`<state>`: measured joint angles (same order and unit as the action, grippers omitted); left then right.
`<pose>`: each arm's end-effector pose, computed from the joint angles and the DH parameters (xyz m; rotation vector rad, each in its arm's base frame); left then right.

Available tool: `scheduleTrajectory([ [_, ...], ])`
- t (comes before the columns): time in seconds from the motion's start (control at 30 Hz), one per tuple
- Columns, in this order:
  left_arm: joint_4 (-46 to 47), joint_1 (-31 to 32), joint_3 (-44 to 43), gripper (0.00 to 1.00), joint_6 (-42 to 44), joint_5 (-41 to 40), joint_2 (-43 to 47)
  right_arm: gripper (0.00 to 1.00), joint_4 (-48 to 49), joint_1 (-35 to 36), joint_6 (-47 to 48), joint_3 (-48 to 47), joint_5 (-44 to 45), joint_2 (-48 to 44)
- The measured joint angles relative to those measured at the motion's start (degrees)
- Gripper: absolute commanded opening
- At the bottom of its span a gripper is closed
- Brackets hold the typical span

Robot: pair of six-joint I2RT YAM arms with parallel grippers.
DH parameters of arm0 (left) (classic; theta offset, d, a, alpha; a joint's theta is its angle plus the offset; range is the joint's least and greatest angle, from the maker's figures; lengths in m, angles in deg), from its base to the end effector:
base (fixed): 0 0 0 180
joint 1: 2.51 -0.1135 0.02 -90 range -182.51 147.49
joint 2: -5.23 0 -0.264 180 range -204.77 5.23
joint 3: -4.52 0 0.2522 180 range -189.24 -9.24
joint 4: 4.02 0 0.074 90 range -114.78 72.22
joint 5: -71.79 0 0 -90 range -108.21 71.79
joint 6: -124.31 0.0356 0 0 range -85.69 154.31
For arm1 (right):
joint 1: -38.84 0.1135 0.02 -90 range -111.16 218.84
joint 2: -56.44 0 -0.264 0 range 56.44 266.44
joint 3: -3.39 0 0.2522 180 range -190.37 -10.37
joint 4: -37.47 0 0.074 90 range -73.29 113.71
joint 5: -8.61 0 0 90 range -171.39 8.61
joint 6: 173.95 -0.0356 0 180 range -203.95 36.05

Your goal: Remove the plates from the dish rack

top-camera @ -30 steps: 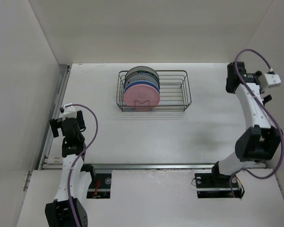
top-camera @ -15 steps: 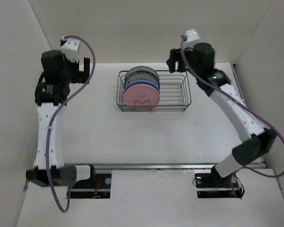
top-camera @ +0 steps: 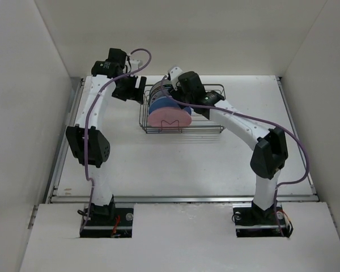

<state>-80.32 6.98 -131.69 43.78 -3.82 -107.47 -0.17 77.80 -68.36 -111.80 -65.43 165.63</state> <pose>0.4116 -0.0778 0.3713 0.5115 2.4245 -0.3127 0.3559 0.2752 0.3324 -0.8137 1.9358 -0.0506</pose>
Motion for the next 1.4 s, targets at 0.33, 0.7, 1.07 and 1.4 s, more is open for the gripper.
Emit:
scheduleTrajectory([
  [0.33, 4.39, -1.05, -0.55, 0.75, -5.05, 0.11, -3.67, 0.61, -0.17, 0.50, 0.85, 0.07, 7.15, -0.46],
  [0.7, 4.50, -0.83, -1.01, 0.71, -6.56, 1.53, -9.25, 0.52, -0.24, 4.39, 1.31, 4.11, 2.91, -9.66],
  [1.07, 4.42, 0.02, -1.36, 0.62, -7.72, 1.77, -13.25, 0.37, -0.13, 2.67, 1.60, 3.96, -1.77, -0.04],
  [1.4, 4.07, 0.42, -1.31, 0.04, -9.44, 0.83, -14.78, 0.00, -1.07, 1.57, 4.79, 3.43, -1.05, 1.81],
])
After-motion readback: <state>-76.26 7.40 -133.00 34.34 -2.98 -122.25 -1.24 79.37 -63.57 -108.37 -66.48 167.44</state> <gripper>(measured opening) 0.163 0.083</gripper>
